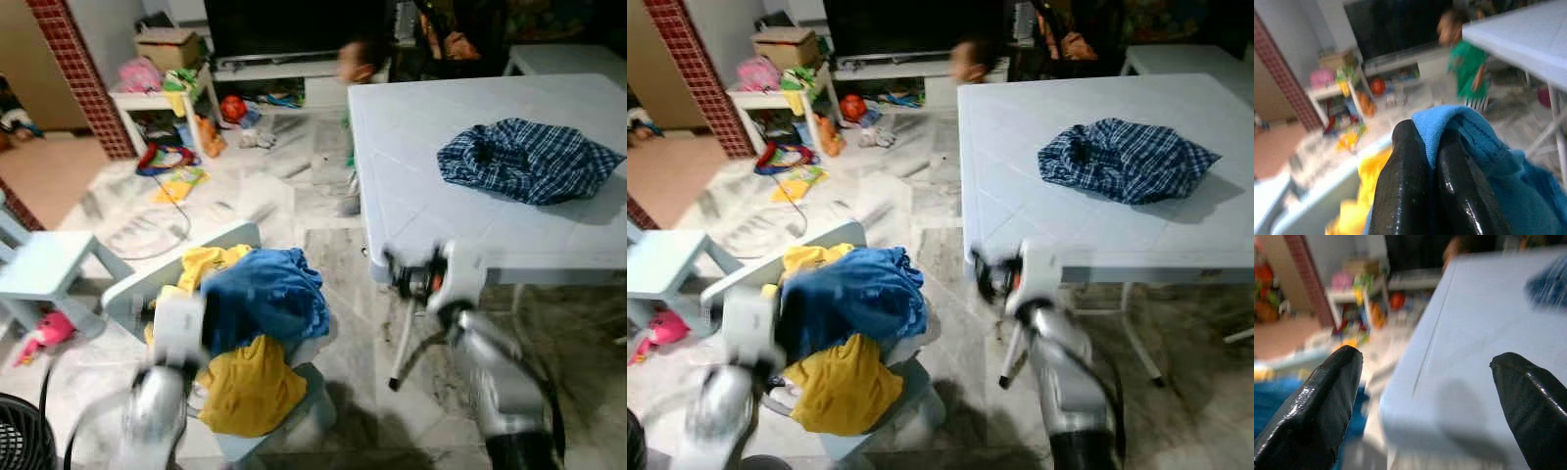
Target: Hang hanger
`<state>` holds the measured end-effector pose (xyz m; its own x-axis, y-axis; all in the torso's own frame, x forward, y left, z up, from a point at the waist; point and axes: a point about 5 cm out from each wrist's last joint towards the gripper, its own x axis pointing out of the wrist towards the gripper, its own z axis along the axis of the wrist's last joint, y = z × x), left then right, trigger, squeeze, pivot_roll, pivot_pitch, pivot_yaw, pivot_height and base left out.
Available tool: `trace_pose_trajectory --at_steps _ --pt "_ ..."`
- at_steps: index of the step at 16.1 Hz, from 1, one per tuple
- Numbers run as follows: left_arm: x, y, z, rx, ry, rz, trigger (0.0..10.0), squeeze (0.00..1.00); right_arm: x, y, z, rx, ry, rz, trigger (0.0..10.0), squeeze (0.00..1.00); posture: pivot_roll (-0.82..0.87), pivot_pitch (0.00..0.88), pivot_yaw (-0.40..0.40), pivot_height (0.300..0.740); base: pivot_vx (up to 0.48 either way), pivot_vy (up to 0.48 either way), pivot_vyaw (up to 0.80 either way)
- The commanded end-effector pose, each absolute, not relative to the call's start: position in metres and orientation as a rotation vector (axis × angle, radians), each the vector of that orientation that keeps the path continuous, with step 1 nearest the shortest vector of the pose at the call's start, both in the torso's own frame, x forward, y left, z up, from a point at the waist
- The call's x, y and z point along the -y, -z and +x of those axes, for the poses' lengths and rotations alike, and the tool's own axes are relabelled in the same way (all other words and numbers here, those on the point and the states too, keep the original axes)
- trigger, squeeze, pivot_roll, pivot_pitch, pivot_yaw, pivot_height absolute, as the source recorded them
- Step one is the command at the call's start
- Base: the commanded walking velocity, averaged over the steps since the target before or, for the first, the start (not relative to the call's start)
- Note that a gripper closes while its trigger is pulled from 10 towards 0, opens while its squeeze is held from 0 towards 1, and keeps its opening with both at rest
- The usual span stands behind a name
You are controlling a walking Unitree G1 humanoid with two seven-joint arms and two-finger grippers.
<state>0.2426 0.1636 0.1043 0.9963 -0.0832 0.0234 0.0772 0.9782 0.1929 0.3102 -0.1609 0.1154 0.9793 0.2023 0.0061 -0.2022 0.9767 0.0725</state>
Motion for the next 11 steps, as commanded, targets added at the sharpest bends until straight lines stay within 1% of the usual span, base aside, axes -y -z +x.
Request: trace_pose_trajectory --at_steps 1,2,3,4,5,8,11 --pt "-0.170 -0.104 0.251 0.047 0.076 0.235 7.8 0.00 0.168 -0.114 0.315 0.008 -0.159 0.086 10.0 0.00 -0.07 0.000 0.108 0.740 0.000 0.000 0.00" --pt "-0.177 -0.102 0.264 0.061 0.058 0.284 10.0 0.00 0.171 -0.109 0.318 0.000 -0.143 0.047 10.0 0.00 -0.07 0.000 0.099 0.740 0.000 0.000 0.00" --pt "-0.178 -0.102 0.268 0.053 0.046 0.279 10.0 0.00 0.173 -0.108 0.319 -0.012 -0.128 0.040 10.0 0.00 -0.07 0.000 0.098 0.740 0.000 0.000 0.00" --pt "-0.180 -0.116 0.276 0.087 0.013 0.254 10.0 0.00 0.175 -0.118 0.322 -0.003 -0.116 0.096 10.0 0.00 -0.07 0.000 0.084 0.740 0.000 -0.296 0.00" --pt "-0.179 -0.120 0.280 0.106 0.019 0.254 10.0 0.00 0.173 -0.118 0.322 0.007 -0.144 0.050 10.0 0.00 -0.08 0.000 0.082 0.740 0.000 -0.319 0.00" --pt "-0.183 -0.122 0.296 0.139 -0.013 0.249 10.0 0.00 0.181 -0.120 0.330 0.027 -0.076 0.075 10.0 0.00 -0.09 0.000 0.101 0.740 0.000 -0.450 0.00" --pt "-0.184 -0.122 0.299 0.137 -0.020 0.247 10.0 0.00 0.181 -0.119 0.331 0.028 -0.058 0.085 10.0 0.00 -0.09 0.000 0.109 0.740 0.000 -0.459 0.00"
